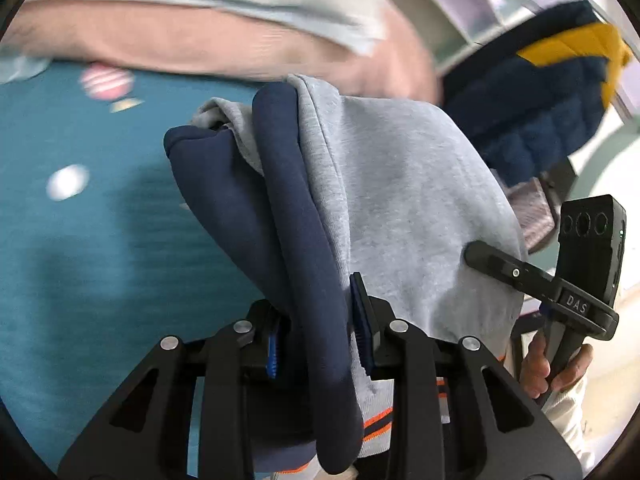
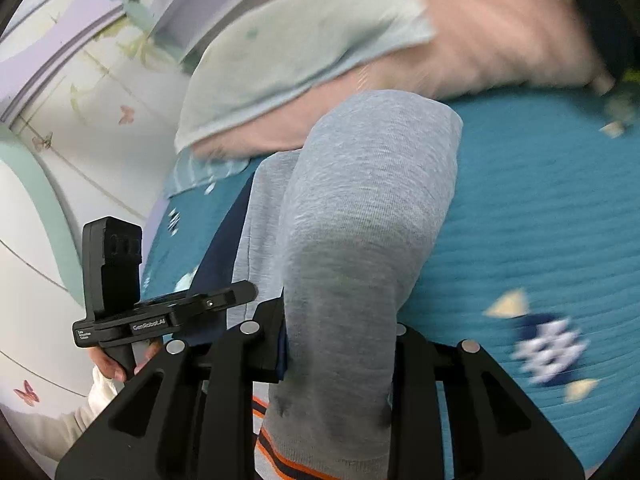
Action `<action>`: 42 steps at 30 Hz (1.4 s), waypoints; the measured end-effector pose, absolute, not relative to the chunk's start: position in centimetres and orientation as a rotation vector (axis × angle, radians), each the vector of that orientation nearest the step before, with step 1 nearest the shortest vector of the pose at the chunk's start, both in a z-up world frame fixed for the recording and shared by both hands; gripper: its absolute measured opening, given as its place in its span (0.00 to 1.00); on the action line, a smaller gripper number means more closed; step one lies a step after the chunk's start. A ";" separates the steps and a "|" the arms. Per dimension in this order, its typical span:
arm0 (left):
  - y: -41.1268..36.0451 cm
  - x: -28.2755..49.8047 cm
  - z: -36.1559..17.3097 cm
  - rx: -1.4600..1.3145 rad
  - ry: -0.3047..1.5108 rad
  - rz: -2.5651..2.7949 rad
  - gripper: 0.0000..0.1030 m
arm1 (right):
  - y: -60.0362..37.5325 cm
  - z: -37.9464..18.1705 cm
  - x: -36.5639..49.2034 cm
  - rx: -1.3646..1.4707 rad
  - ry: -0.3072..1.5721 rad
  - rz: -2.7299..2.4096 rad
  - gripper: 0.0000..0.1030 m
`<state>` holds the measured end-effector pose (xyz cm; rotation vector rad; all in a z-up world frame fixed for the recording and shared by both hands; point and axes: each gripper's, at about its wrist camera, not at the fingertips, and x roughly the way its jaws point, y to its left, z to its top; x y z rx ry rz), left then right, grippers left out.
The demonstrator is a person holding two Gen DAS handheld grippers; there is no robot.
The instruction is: Fold large clothes
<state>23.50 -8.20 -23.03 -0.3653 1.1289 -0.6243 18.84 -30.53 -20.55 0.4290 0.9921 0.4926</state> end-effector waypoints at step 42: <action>-52.8 20.0 -35.8 -0.011 1.089 -0.864 0.14 | -67.5 -34.8 13.7 0.481 0.899 -0.380 0.10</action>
